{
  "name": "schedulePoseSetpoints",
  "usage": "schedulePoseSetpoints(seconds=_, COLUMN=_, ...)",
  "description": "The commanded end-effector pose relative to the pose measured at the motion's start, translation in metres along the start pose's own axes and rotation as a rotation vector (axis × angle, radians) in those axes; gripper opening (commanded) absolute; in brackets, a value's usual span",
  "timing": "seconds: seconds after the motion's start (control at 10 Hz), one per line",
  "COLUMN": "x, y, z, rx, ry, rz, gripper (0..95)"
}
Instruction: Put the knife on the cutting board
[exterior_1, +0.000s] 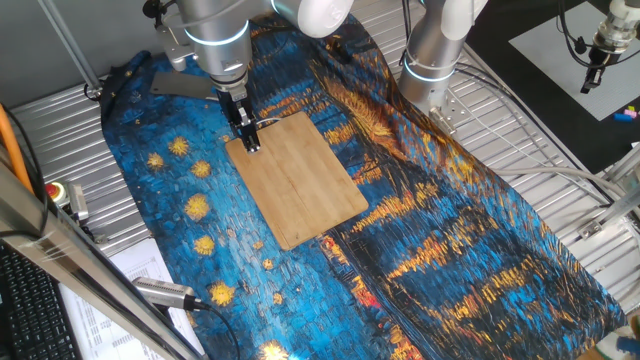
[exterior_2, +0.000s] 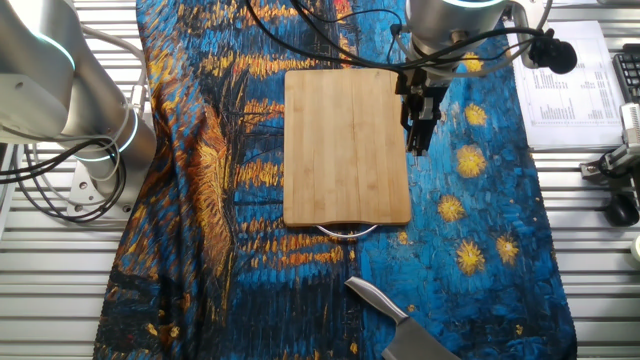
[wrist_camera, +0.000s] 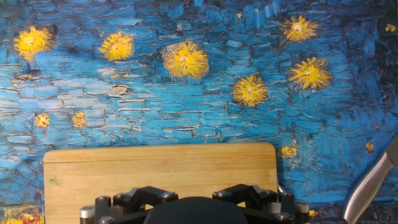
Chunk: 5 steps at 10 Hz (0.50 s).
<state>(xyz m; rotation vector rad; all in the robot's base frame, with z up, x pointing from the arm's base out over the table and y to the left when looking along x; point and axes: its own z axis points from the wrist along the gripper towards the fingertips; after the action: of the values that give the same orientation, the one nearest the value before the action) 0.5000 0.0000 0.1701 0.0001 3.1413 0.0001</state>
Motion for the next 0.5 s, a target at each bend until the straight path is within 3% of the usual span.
schedulePoseSetpoints(seconds=0.1, x=0.0, y=0.0, z=0.0001, rx=-0.022, ry=-0.019, rz=-0.036, gripper=0.0)
schedulePoseSetpoints(seconds=0.5, x=-0.0004, y=0.0002, z=-0.0002, rx=-0.022, ry=-0.018, rz=-0.034, gripper=0.0)
